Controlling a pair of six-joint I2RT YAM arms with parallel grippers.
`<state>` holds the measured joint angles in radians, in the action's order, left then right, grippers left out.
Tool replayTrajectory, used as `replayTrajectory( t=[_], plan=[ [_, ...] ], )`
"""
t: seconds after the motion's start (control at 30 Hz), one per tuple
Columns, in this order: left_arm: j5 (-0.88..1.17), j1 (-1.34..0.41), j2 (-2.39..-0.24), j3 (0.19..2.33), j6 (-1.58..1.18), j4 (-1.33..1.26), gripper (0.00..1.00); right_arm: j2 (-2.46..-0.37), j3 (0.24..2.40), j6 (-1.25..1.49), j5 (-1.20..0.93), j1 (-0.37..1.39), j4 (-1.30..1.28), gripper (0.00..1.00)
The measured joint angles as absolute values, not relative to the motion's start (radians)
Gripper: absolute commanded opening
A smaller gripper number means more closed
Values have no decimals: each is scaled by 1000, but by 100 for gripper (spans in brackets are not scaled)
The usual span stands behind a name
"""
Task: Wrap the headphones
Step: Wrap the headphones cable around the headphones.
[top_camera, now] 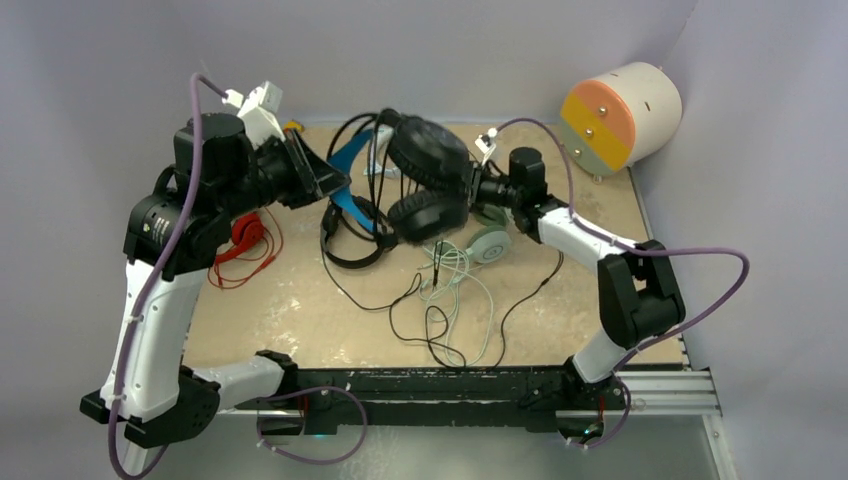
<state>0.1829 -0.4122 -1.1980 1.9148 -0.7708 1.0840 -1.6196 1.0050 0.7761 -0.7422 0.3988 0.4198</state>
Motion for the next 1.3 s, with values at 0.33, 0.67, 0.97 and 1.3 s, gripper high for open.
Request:
replayTrajectory(
  t=[0.33,0.67,0.97,1.3],
  plan=[
    [333,-412,-1055,1526,-533,1043,0,-1678,1295,798,-784,199,246,0],
    [77,-511,-1022,1224,-388,914,0,-1721,1660,693,-902,186,-25,0],
    [-265,-605,-1093,1153,-229,774,0,-1718,1671,664,-979,288,-141,0],
    [-289,-636,-1070,1088,-86,646,0,-1739,1824,563,-869,318,-363,0]
  ],
)
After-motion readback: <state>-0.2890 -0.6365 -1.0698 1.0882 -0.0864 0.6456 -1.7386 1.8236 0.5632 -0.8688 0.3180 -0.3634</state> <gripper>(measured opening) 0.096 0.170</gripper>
